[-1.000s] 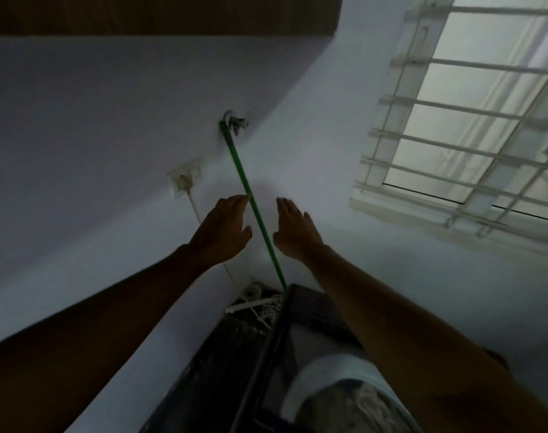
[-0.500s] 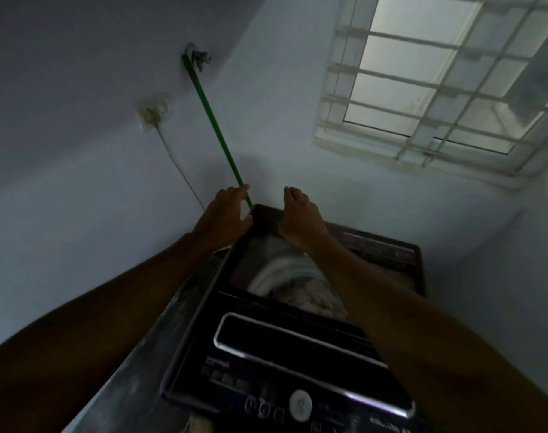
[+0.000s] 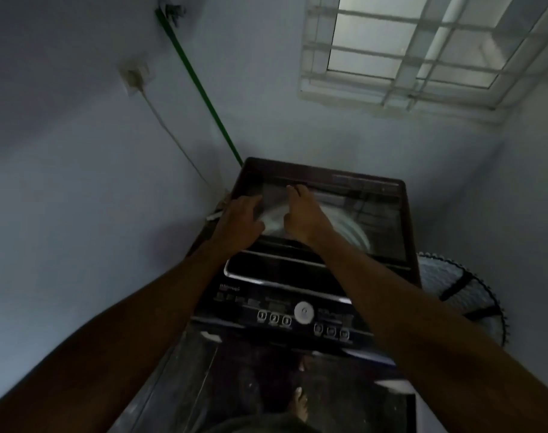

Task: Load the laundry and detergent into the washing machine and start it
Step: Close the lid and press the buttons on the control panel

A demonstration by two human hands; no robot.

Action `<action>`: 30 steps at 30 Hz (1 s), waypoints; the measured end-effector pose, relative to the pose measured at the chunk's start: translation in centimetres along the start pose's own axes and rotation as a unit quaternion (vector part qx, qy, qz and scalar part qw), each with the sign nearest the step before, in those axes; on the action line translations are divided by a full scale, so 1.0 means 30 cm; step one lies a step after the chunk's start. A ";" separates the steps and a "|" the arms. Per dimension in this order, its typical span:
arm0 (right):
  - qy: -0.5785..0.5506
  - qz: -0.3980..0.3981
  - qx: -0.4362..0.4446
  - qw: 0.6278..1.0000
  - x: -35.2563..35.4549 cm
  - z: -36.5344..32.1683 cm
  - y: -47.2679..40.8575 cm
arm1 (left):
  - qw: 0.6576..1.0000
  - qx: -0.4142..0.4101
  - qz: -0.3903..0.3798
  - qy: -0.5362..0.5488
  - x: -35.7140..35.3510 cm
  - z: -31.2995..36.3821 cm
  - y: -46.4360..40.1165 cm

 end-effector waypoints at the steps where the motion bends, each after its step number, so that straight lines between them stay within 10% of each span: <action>1: 0.003 0.003 0.003 1.000 -0.012 -0.004 0.023 | 1.000 -0.009 -0.003 0.001 -0.008 0.001 0.012; 30: 0.079 -0.072 -0.179 0.978 -0.396 -0.190 0.824 | 0.974 -0.175 -0.093 -0.107 -0.212 -0.105 0.566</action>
Point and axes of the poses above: each hand's wrist, its own y-axis away from the middle knuckle, its own x-axis out of the back of the hand, z = x × y, the point moved 8 cm from there along -y, towards the middle knuckle, and after that the axes turned 7 degrees about z, right-handed, at the moved point
